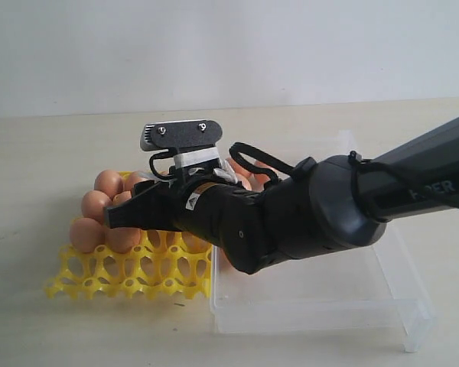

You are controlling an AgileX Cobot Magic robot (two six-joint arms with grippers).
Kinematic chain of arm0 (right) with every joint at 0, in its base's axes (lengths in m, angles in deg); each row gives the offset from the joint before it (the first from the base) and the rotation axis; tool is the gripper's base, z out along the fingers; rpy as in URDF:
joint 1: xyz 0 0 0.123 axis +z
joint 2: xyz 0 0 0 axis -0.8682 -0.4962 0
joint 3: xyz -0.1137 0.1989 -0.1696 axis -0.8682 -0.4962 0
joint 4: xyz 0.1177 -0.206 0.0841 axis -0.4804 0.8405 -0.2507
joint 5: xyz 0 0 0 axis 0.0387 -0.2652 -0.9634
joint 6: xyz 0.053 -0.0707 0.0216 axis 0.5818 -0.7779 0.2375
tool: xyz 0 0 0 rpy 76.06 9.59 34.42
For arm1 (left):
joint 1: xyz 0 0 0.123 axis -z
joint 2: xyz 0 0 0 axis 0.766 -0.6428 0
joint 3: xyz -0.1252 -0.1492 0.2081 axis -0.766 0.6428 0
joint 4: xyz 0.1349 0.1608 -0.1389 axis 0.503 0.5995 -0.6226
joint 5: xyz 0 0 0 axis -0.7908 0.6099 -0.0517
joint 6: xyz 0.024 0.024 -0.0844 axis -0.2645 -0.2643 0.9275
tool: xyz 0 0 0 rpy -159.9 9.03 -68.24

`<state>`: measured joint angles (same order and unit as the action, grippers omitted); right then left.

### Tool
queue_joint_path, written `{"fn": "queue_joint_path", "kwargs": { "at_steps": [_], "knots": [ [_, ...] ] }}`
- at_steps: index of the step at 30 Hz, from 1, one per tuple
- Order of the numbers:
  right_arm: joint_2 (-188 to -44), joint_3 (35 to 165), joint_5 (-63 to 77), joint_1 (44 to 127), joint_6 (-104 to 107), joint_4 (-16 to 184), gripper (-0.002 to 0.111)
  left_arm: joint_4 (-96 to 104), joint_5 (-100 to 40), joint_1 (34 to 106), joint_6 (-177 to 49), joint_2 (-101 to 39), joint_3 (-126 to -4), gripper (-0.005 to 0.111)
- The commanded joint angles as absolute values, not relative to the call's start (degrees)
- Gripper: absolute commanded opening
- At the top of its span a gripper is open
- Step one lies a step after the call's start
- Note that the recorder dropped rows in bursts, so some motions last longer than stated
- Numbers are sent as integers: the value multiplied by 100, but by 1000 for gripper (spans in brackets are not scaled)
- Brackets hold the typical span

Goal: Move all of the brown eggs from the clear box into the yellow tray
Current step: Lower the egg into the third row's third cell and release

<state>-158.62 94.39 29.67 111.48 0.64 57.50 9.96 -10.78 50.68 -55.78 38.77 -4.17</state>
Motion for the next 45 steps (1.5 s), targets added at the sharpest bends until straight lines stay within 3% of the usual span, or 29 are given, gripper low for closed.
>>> {"fn": "queue_joint_path", "kwargs": {
  "at_steps": [1,45],
  "knots": [
    [-15902,9402,3054,11158,332,5743,0,980,-1136,5061,-5553,3909,-441,0],
    [-16060,9402,3077,11293,381,5740,0,980,-1136,5061,-5553,3909,-441,0]
  ]
}}
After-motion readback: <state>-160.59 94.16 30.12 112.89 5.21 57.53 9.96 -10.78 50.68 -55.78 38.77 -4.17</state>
